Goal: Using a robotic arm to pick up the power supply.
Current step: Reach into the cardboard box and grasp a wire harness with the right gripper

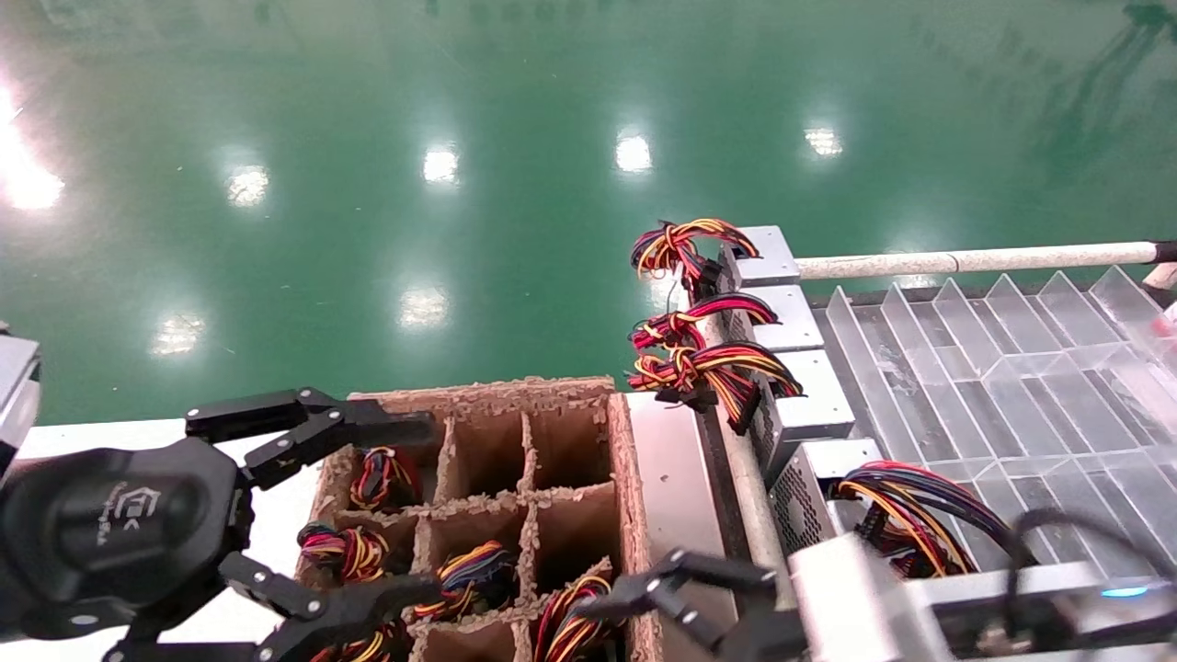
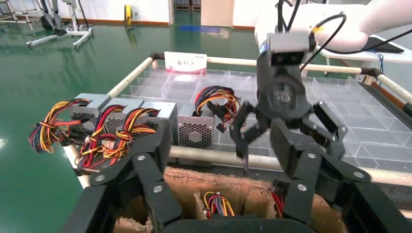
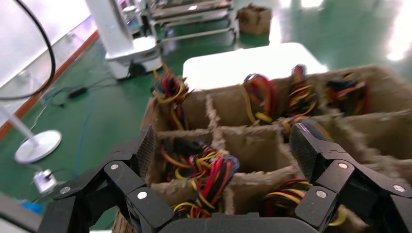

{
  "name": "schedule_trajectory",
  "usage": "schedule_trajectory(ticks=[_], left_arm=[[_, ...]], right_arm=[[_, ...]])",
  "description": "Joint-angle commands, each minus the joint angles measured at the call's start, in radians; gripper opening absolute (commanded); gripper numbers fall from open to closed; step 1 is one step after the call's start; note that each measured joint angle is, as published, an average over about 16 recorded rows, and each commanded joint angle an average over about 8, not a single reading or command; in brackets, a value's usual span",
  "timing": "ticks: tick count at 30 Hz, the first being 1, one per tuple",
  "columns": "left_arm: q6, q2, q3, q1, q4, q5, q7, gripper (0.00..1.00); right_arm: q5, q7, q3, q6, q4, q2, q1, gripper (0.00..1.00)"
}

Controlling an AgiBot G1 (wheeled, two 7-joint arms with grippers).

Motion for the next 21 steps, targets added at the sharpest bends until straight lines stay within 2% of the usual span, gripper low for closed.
schedule_trajectory(ticks=[1,3,5,11,21], left_arm=[[0.0,0.0,0.0,0.0,0.0,0.0,0.0,0.0],[0.0,0.0,0.0,0.0,0.0,0.0,0.0,0.0],[0.0,0.0,0.0,0.0,0.0,0.0,0.0,0.0],[0.0,0.0,0.0,0.0,0.0,0.0,0.0,0.0],[0.0,0.0,0.0,0.0,0.0,0.0,0.0,0.0]], right_arm=[[-0.024,0.003,-0.023,-0.001,-0.002,-0.024,0.007,0.37],[-0.043,0.0,-0.039,0.0,-0.013,-0.041,0.009,0.14],[-0.064,-0.005,-0.055,-0.003,-0.024,-0.056,0.013,0.01],[-0.12,-0.026,-0.101,-0.024,-0.065,-0.099,0.039,0.0],[-0.15,-0.102,-0.135,-0.026,-0.163,-0.151,0.063,0.0]])
